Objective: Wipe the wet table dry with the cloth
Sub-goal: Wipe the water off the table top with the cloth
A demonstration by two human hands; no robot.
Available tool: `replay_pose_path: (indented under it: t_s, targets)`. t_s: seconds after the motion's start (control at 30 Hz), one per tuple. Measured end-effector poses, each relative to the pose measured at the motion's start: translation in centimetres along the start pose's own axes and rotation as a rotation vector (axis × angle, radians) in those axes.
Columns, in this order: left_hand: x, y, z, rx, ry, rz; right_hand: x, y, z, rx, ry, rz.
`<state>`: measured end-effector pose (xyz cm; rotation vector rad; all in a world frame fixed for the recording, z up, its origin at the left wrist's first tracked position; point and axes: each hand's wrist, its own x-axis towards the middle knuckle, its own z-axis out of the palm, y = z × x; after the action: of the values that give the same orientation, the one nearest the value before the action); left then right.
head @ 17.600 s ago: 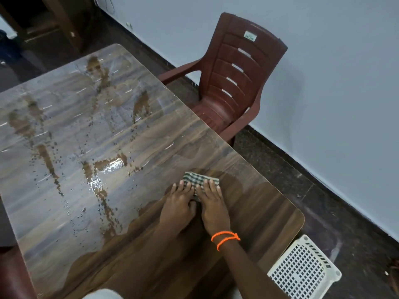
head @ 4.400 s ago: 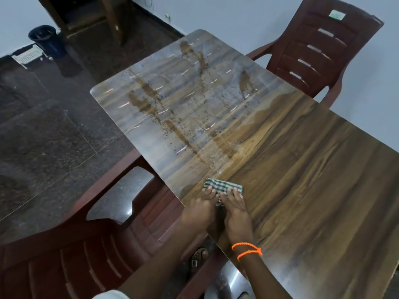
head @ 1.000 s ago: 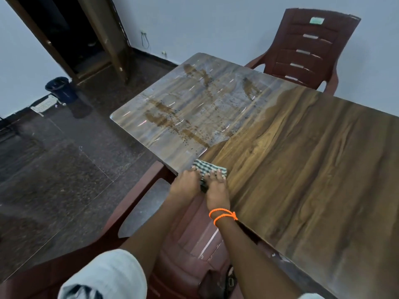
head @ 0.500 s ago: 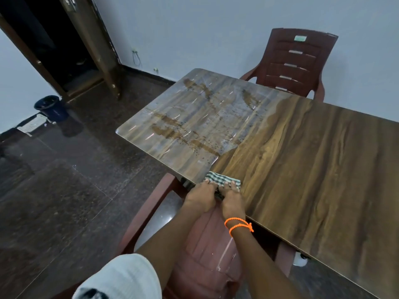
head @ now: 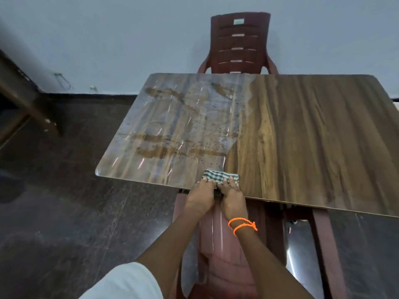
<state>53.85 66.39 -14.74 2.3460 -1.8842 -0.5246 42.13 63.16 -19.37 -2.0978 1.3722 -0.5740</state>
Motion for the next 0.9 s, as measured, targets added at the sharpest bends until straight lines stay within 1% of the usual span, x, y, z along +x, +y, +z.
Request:
replay_pose_path:
  t_s: [0.07,0.13,0.2,0.27,0.37,0.47,0.53,0.6,0.67,0.73,0.8,0.9]
  targets:
    - [0.0,-0.7,-0.5,-0.007,-0.042,0.047,-0.4,-0.6,0.4,0.004,0.024,0.016]
    - [0.1,-0.9,-1.1,0.035,-0.074,0.077,-0.3,-0.8,0.4,0.016,0.03,0.013]
    - [0.3,-0.8,-1.6,0.091,-0.076,0.114,0.1,-0.9,0.2,0.011,0.015,0.021]
    - [0.4,-0.9,-1.7,0.12,-0.084,0.173,-0.1,-1.1,0.3,-0.008,0.019,0.073]
    - [0.9,-1.4,-1.8,0.102,-0.095,0.232,-0.4,-1.0,1.2,-0.009,0.05,0.118]
    - [1.7,-2.0,-2.0,0.072,-0.119,0.289,-0.2,-0.8,1.7,-0.015,0.09,0.119]
    - [2.5,-2.5,-1.9,0.077,-0.132,0.35,-0.3,-1.5,1.4,-0.051,0.155,0.117]
    - [2.4,-3.0,-1.6,0.084,-0.131,0.399,-1.0,-2.7,1.5,-0.034,0.208,0.126]
    - [2.8,-3.6,-1.4,0.113,-0.076,0.481,-1.4,-3.5,2.0,0.033,0.271,0.191]
    - [3.9,-4.6,-1.0,0.147,-0.058,0.553,-1.2,-4.0,3.0,0.064,0.309,0.28]
    - [5.8,-4.8,-0.8,0.182,-0.101,0.614,-0.3,-3.7,3.5,0.04,0.371,0.308]
    - [9.0,-5.0,-1.3,0.151,-0.098,0.666,2.5,-4.3,3.7,0.022,0.432,0.403]
